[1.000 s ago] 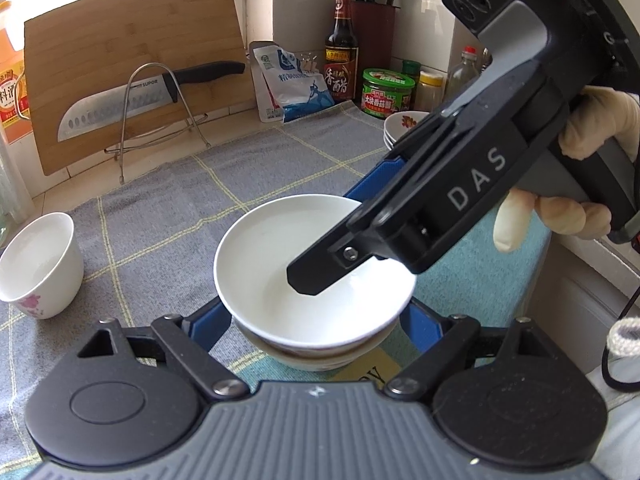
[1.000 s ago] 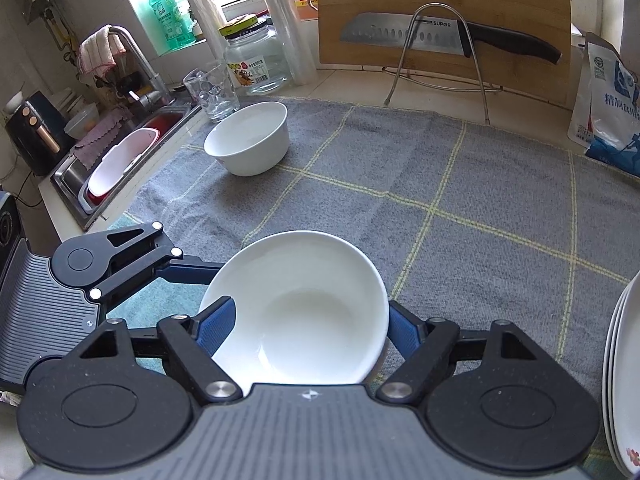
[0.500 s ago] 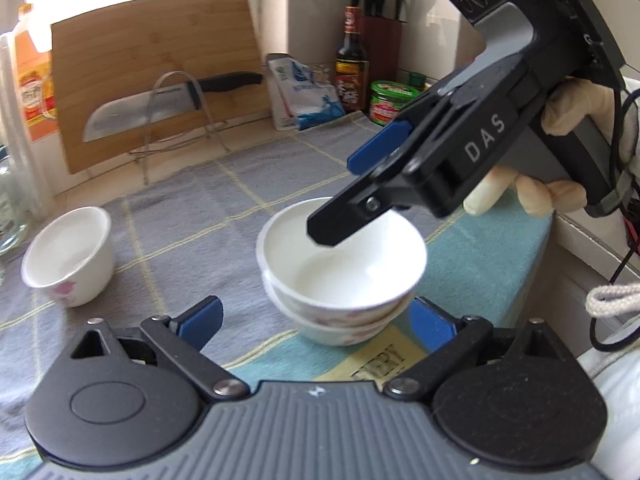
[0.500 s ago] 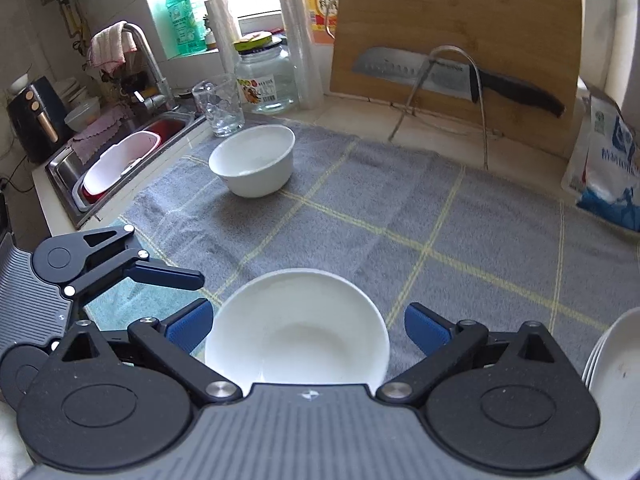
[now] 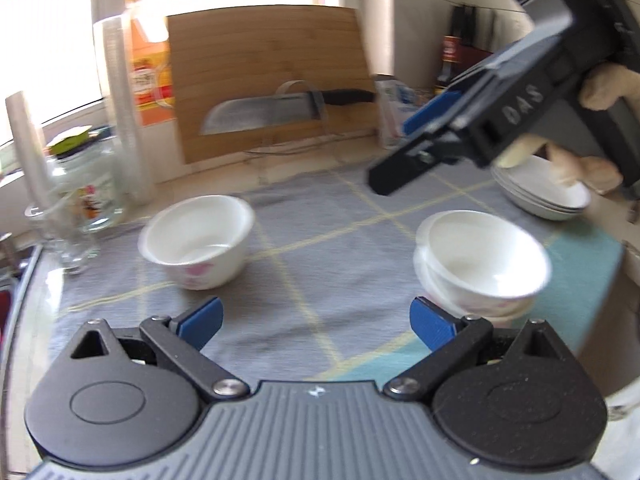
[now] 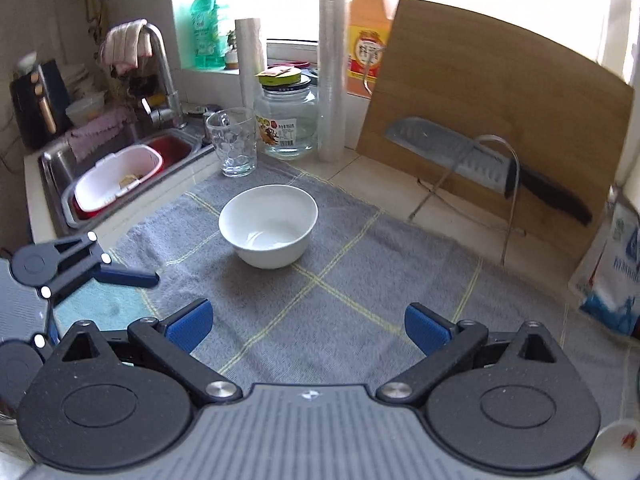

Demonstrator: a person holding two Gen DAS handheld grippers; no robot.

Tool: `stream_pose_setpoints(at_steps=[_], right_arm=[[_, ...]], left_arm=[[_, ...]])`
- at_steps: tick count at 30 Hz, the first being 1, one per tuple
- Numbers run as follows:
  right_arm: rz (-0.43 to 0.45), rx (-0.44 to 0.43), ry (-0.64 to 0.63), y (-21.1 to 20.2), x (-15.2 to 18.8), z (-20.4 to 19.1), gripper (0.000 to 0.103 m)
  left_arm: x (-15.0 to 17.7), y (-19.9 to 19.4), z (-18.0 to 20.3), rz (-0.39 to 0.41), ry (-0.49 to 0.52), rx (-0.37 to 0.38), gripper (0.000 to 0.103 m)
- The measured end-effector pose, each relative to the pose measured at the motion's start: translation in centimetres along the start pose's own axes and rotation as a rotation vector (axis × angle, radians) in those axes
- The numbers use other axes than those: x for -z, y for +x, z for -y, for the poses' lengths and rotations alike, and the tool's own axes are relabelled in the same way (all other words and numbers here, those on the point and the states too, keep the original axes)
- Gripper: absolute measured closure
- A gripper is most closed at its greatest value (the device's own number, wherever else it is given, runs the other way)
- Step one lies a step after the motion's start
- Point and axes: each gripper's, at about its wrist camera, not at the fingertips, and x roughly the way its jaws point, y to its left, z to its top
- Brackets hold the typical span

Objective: Organize plates and bowls
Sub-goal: 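Open the right tool and withdraw from the stacked bowls, then close the right tool on the rim of the pink-floral white bowl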

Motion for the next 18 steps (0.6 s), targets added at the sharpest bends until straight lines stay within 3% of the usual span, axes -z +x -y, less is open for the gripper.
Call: stream_pose_setpoints(at_steps=[9,18], right_arm=[[-0.032,0.018,-0.111,3.7,-3.6,-2.5,0.0],[-0.062,-0.058,-0.07,7.6,-6.2,-2.1,0.0]], left_arm=[[0.1,2.6,-4.6,0.042,-0.015,-0.086,0.004],[0.0,5.7,-7.1,0.045,-0.024,-0.08,0.003]])
